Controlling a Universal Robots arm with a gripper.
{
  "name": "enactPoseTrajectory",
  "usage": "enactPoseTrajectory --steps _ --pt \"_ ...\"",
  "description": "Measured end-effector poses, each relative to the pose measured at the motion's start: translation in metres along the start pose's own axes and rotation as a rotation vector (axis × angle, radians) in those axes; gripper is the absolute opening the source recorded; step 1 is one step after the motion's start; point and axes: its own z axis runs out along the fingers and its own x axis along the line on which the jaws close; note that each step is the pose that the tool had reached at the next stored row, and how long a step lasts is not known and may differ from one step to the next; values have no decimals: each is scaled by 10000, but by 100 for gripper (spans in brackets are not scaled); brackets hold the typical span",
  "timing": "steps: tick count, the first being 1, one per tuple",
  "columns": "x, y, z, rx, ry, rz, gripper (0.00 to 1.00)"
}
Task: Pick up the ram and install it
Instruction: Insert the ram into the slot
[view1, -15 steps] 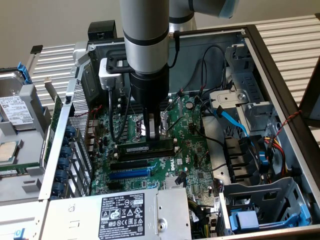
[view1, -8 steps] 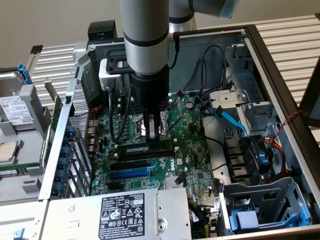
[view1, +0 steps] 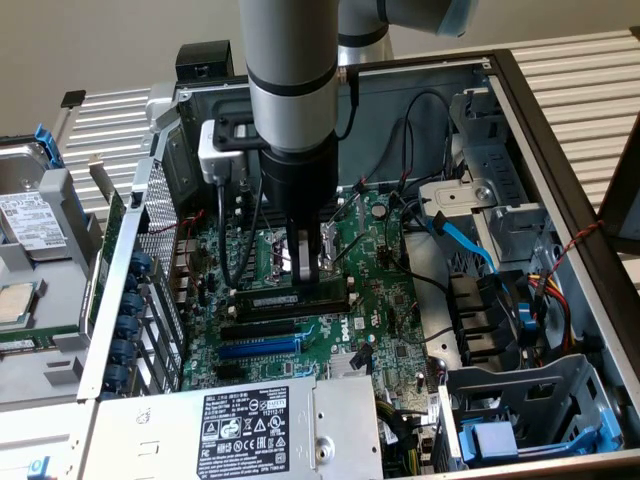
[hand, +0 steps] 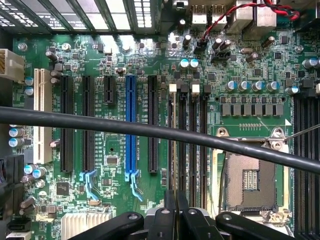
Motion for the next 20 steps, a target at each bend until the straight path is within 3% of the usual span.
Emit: enactPoseTrajectory --steps 14,20 --pt "1 0 27 -1 0 1 12" --pt "1 0 27 -1 0 0 27"
